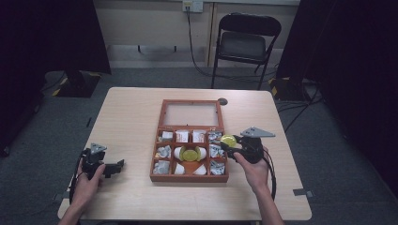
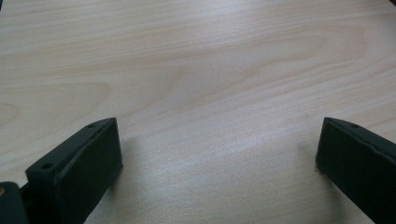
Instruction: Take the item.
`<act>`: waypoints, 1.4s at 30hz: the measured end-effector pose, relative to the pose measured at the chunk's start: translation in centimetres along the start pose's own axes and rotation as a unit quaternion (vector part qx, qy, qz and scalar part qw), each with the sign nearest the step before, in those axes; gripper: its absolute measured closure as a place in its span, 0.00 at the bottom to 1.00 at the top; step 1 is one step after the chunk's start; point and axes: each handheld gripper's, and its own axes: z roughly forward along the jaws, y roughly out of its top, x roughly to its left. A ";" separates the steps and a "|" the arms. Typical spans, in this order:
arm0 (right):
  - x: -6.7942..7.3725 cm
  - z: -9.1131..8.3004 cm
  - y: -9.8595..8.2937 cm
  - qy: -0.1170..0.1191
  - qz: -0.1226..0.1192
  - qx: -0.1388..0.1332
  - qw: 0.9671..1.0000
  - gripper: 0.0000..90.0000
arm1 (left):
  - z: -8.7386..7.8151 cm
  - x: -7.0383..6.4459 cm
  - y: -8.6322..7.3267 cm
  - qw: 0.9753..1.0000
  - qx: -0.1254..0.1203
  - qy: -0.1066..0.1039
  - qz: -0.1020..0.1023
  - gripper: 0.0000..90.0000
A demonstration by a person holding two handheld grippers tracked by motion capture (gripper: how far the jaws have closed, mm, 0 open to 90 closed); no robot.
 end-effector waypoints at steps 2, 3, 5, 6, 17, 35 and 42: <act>-0.5 0.0 -0.3 -0.005 0.006 0.004 1.000 0.44 | 0.0 0.0 0.0 1.000 0.000 0.000 0.000 0.00; -0.6 0.0 -0.4 -0.006 0.007 0.003 1.000 0.44 | 0.0 0.0 0.0 1.000 0.000 0.000 0.000 0.00; -0.7 0.0 -0.4 -0.007 0.009 0.003 1.000 0.44 | 0.0 0.0 0.0 1.000 0.000 0.000 0.000 0.00; -1.0 0.0 -0.5 -0.010 0.008 0.002 1.000 0.44 | 0.0 0.0 0.0 1.000 0.000 0.000 0.000 0.00; -2.4 0.3 -1.3 -0.029 0.019 0.019 0.999 0.44 | 0.0 0.0 0.0 1.000 0.000 0.000 0.000 0.00; -4.8 1.9 -3.5 -0.051 0.046 0.064 0.996 0.44 | 0.0 0.0 0.0 1.000 0.000 0.000 0.000 0.00; -4.7 2.9 -3.9 -0.052 0.043 0.086 0.994 0.44 | 0.0 0.0 0.0 1.000 0.000 0.000 0.000 0.00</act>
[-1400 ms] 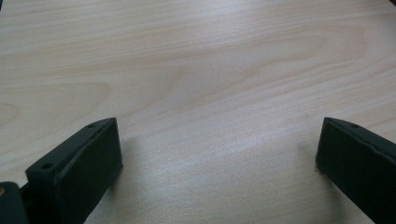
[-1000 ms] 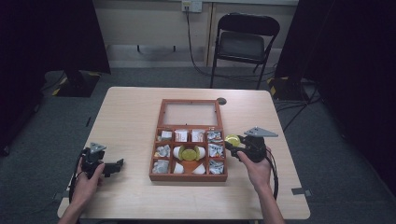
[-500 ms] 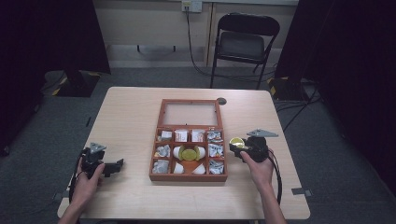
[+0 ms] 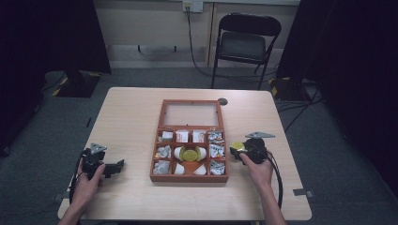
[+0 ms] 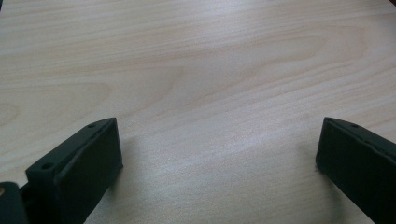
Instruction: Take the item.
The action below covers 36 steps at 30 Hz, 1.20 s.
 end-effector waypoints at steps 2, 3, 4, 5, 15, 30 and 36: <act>-0.1 0.1 0.0 0.000 0.000 0.001 1.000 0.44 | 0.0 0.0 0.0 1.000 0.000 0.000 0.000 0.00; -0.1 0.2 -0.1 -0.001 0.002 0.003 1.000 0.44 | 0.0 0.0 0.0 1.000 0.000 0.000 0.000 0.00; -0.3 0.3 -0.1 -0.002 0.006 0.004 1.000 0.44 | 0.0 0.0 0.0 1.000 0.000 0.000 0.000 0.00; -0.3 0.3 -0.1 -0.002 0.006 0.004 1.000 0.44 | 0.0 0.0 0.0 1.000 0.000 0.000 0.000 0.00; -0.7 0.4 -0.2 -0.008 0.016 0.007 1.000 0.34 | 0.0 0.0 0.0 1.000 0.000 0.000 0.000 0.00; -0.6 -1.8 0.1 0.002 0.031 -0.029 0.999 0.28 | 0.0 0.0 0.0 1.000 0.000 0.000 0.000 0.00; -0.4 -2.8 0.1 -0.002 0.022 -0.031 0.999 0.27 | 0.0 0.0 0.0 1.000 0.000 0.000 0.000 0.00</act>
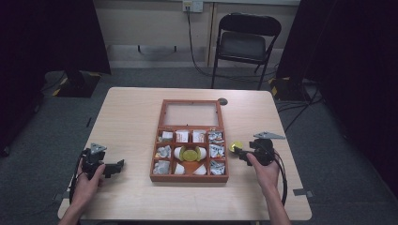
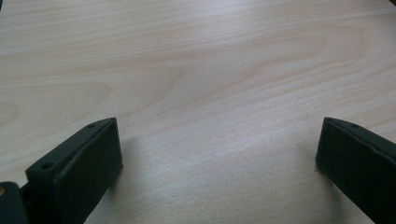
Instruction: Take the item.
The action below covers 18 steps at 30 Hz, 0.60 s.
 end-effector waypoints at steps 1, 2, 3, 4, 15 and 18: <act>-0.1 -0.2 0.0 0.002 0.000 -0.002 1.000 0.26 | 0.0 0.0 0.0 1.000 0.000 0.000 0.000 0.00; -0.2 -0.5 -0.2 0.011 0.003 -0.009 1.000 0.25 | 0.0 0.0 0.0 1.000 0.000 0.000 0.000 0.00; -0.3 -0.8 -0.3 0.014 0.002 -0.010 1.000 0.24 | 0.0 0.0 0.0 1.000 0.000 0.000 0.000 0.00; -0.4 -1.0 -0.4 0.010 0.000 -0.008 1.000 0.23 | 0.0 0.0 0.0 1.000 0.000 0.000 0.000 0.00; -0.8 -3.5 -2.2 -0.016 -0.014 -0.003 1.000 0.21 | 0.0 0.0 0.0 1.000 0.000 0.000 0.000 0.00; -0.8 -3.6 -2.9 -0.024 -0.024 0.009 0.999 0.22 | 0.0 0.0 0.0 1.000 0.000 0.000 0.000 0.00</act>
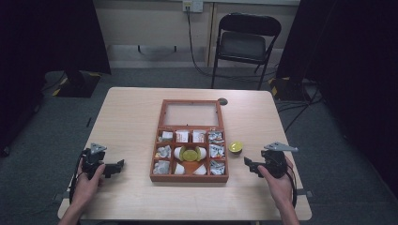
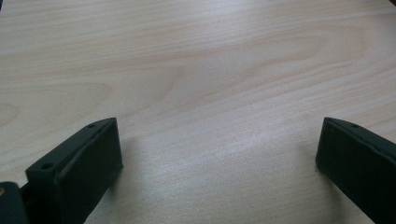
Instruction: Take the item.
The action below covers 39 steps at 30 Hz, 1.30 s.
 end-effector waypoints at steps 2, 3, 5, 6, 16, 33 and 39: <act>-0.2 -0.1 -0.5 -0.005 -0.002 0.005 1.000 0.22 | 0.0 0.0 0.0 1.000 0.000 0.000 0.000 0.00; -0.4 -0.2 -1.0 -0.012 0.000 0.008 1.000 0.22 | 0.0 0.0 0.0 1.000 0.000 0.000 0.000 0.00; -0.8 -0.4 -1.5 -0.017 0.006 0.008 1.000 0.22 | 0.0 0.0 0.0 1.000 0.000 0.000 0.000 0.00; -0.8 -0.4 -1.5 -0.017 0.006 0.008 1.000 0.22 | 0.0 0.0 0.0 1.000 0.000 0.000 0.000 0.00; -2.5 -0.3 -3.6 -0.042 0.023 0.024 0.999 0.21 | 0.0 0.0 0.0 1.000 -0.001 0.001 0.001 0.00; -4.1 0.4 -5.1 -0.111 0.035 0.049 0.992 0.15 | 0.1 0.0 0.1 1.000 0.000 0.000 0.002 0.00; -4.0 0.5 -5.6 -0.119 0.037 0.024 0.992 0.14 | 0.2 0.0 0.1 1.000 -0.002 -0.001 0.000 0.00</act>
